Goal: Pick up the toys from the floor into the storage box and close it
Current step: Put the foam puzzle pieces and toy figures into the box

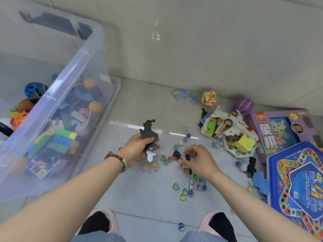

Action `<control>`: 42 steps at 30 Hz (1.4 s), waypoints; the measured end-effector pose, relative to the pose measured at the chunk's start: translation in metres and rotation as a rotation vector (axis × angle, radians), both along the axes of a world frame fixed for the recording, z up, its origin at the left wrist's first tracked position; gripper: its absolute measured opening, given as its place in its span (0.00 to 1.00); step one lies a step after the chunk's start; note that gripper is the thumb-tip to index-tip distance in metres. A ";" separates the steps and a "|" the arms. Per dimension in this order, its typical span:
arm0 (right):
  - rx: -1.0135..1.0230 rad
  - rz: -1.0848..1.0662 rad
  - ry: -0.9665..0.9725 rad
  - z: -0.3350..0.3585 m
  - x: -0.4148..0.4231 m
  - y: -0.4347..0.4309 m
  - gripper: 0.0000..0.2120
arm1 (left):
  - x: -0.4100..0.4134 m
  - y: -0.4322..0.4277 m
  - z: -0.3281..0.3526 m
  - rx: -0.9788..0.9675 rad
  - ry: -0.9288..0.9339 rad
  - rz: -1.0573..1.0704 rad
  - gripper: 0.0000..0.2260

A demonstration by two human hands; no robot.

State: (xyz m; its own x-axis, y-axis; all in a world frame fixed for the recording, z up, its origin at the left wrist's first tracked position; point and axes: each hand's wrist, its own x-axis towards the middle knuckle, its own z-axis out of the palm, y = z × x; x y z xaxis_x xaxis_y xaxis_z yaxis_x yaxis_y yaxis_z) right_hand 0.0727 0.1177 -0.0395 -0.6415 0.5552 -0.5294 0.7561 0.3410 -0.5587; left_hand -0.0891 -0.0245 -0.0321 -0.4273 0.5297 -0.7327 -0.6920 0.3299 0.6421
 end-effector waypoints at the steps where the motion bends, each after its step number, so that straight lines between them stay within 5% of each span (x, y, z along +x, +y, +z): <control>1: 0.022 0.018 0.004 -0.001 -0.002 -0.002 0.16 | 0.004 -0.002 0.001 -0.002 -0.015 0.012 0.12; 4: 0.102 0.071 -0.003 -0.006 -0.011 -0.009 0.19 | 0.011 -0.004 0.006 0.003 -0.057 0.028 0.12; 9: 0.216 0.067 -0.034 -0.006 -0.016 -0.014 0.12 | 0.024 -0.008 0.000 -0.004 0.001 -0.061 0.13; 12: -0.008 -0.198 0.128 0.008 -0.017 -0.017 0.12 | 0.031 -0.008 -0.001 0.023 -0.086 -0.061 0.13; 17: -0.311 -0.149 0.284 0.037 -0.021 -0.020 0.13 | 0.039 0.000 0.011 0.126 -0.262 -0.029 0.23; 21: -0.128 -0.200 0.236 0.013 -0.005 0.006 0.10 | 0.037 0.001 0.008 0.048 -0.190 -0.033 0.20; 25: 0.025 -0.028 0.050 -0.007 0.013 0.014 0.17 | 0.035 -0.002 -0.001 0.026 -0.185 -0.051 0.20; 34: 0.155 0.068 0.009 -0.018 0.011 0.007 0.16 | 0.038 -0.003 -0.006 0.031 -0.153 -0.060 0.09; 42: 0.157 -0.009 0.007 -0.016 0.007 0.003 0.10 | 0.040 -0.005 -0.007 0.011 -0.105 -0.030 0.12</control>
State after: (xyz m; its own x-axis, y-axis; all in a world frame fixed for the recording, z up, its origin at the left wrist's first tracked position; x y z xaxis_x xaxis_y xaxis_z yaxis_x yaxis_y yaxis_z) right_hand 0.0799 0.1212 -0.0554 -0.6396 0.6363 -0.4313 0.7558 0.4182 -0.5039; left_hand -0.0490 -0.0291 -0.0391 -0.3323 0.5496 -0.7665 -0.7458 0.3445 0.5702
